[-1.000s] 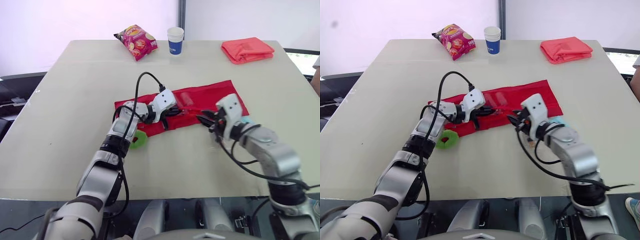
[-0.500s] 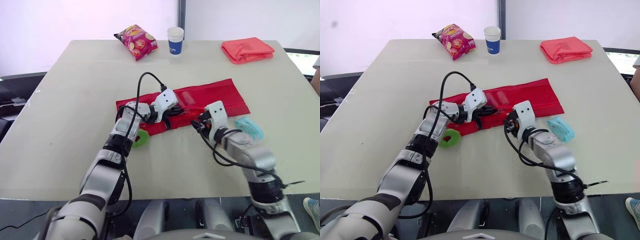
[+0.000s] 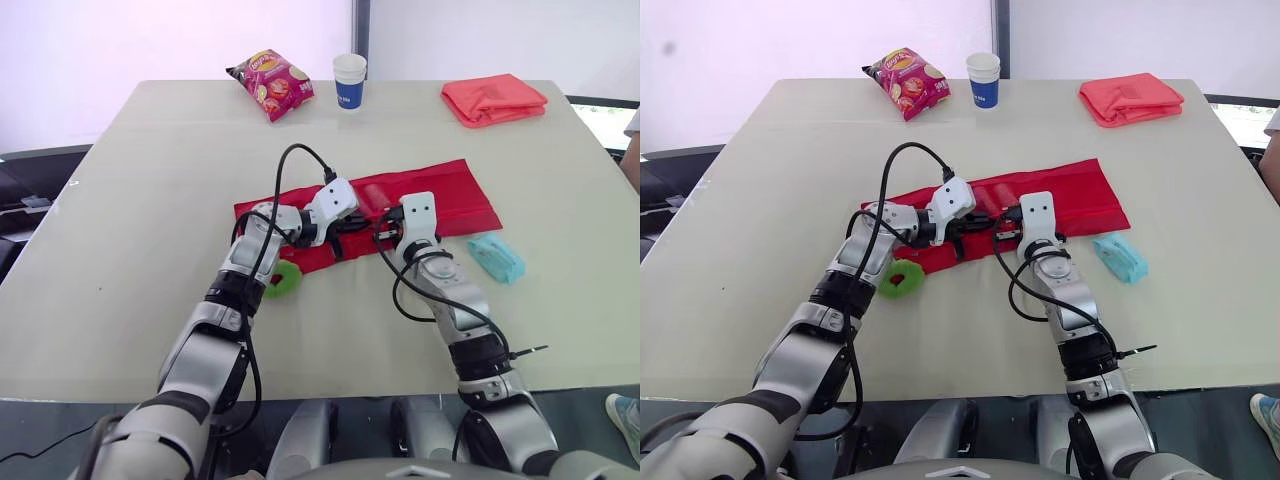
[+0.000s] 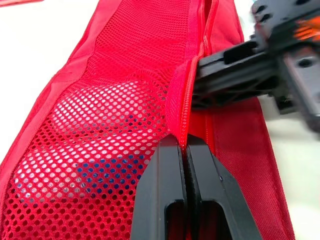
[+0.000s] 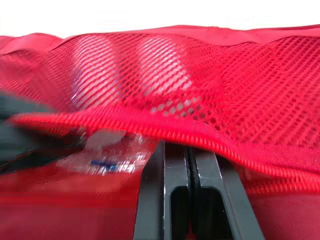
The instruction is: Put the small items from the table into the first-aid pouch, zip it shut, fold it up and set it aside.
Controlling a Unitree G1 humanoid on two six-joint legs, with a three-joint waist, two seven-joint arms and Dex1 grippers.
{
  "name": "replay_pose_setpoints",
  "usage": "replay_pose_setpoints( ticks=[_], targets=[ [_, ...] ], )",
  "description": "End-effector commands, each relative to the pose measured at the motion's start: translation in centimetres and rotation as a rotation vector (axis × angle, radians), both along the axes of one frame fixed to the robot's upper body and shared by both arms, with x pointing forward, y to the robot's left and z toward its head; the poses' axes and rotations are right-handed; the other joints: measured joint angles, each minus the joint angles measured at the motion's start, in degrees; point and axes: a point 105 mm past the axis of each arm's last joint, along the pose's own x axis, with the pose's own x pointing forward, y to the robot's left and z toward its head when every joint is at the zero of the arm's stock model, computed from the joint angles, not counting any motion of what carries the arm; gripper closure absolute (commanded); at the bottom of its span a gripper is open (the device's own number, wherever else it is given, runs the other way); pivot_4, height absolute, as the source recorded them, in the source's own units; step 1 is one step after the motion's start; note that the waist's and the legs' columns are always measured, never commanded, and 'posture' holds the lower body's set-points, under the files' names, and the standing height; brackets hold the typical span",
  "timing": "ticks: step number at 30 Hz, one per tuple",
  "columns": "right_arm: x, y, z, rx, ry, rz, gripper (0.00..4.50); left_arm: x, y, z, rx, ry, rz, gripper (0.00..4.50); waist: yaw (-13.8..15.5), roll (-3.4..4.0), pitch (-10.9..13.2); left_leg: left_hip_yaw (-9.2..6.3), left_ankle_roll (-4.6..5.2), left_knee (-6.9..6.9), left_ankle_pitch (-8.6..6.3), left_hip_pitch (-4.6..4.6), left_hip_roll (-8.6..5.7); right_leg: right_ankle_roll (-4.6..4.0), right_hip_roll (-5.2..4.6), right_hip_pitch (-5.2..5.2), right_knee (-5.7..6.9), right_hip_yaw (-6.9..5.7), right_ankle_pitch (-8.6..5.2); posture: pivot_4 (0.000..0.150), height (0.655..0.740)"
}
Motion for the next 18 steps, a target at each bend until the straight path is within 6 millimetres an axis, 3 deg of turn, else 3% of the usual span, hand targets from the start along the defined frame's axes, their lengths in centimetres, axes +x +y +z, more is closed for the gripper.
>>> replay_pose_setpoints(
  ticks=[1,5,8,11,18],
  targets=[
    [0.8,0.7,1.4,0.026,-0.081,-0.019,4.46,-0.8,-1.0,0.5,0.010,-0.033,-0.067,4.50,0.0,0.00,0.0,0.00,-0.01,0.00,0.00,0.00,0.00,0.00,0.00,0.00,0.00,0.00,0.00,0.150,0.7400],
    [1.1,1.6,1.2,0.045,-0.099,0.019,4.46,-0.9,-1.1,0.3,0.016,-0.031,-0.077,4.50,-0.2,0.01,0.0,0.00,-0.02,-0.01,0.01,0.01,0.00,0.00,0.00,0.00,0.00,0.00,0.00,0.150,0.7400],
    [0.2,4.1,1.1,0.080,-0.117,0.226,4.46,-0.8,-0.9,0.2,0.023,-0.034,-0.075,4.50,-0.6,0.01,0.0,0.00,-0.02,-0.01,0.01,0.02,0.00,0.00,0.01,0.01,0.00,0.00,0.00,0.150,0.7400],
    [-0.5,4.9,0.9,0.082,-0.111,0.341,4.46,-0.7,-0.7,0.3,0.024,-0.037,-0.067,4.50,-1.3,0.01,0.0,-0.01,-0.02,-0.03,0.01,0.03,0.01,0.00,0.03,0.01,0.01,-0.01,0.00,0.150,0.7400],
    [-0.6,3.3,1.2,0.072,-0.127,0.335,4.46,-0.4,-0.1,0.2,0.026,-0.042,-0.037,4.50,-1.4,0.02,0.0,-0.02,-0.03,-0.07,0.02,0.06,0.06,0.00,0.05,0.01,0.02,0.00,0.00,0.150,0.7400]
  ],
)
